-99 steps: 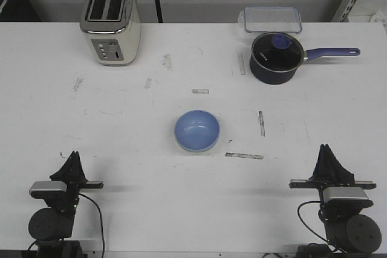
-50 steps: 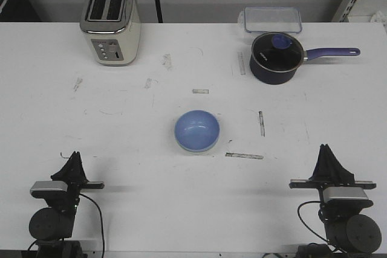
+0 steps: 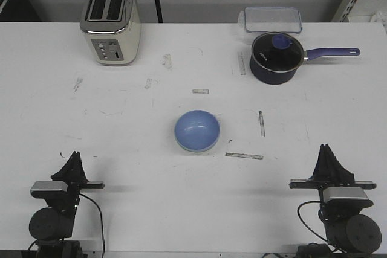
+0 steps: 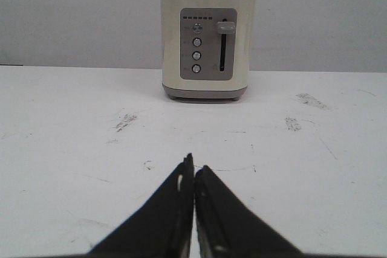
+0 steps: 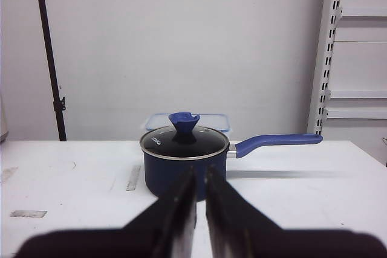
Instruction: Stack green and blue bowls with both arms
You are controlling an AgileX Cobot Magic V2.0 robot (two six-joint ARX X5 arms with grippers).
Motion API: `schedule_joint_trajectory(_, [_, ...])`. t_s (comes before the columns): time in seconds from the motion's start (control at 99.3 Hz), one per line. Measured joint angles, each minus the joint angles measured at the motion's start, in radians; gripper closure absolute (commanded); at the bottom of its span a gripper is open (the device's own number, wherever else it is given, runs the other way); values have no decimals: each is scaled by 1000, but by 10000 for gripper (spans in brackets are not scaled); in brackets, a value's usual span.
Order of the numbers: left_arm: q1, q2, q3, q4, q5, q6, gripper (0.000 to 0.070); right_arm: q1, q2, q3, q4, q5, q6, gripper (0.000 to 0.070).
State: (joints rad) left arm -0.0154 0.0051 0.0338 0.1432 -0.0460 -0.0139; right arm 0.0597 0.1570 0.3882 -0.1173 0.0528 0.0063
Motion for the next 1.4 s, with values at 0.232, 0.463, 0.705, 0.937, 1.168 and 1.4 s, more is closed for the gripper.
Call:
schedule_joint_trajectory(0.232, [0,0,0,0,0,0,697,0,0,0,0,0,0,682])
schedule_joint_trajectory(0.463, [0,0,0,0,0,0,697,-8,-34,0,-87,1,-6,684])
schedule_joint_trajectory(0.705, [0,0,0,0,0,0,697,-15,-41,-58,-79,-8,-7,685])
schedule_joint_trajectory(0.937, [0,0,0,0,0,0,697,-42,-151,-227,72,-35,-7,684])
schedule_joint_trajectory(1.168, [0,0,0,0,0,0,697,-59,-154,-322,177,-85,-6,684])
schedule_joint_trajectory(1.4, [0,0,0,0,0,0,697,-59,-156,-374,268,-77,-3,684])
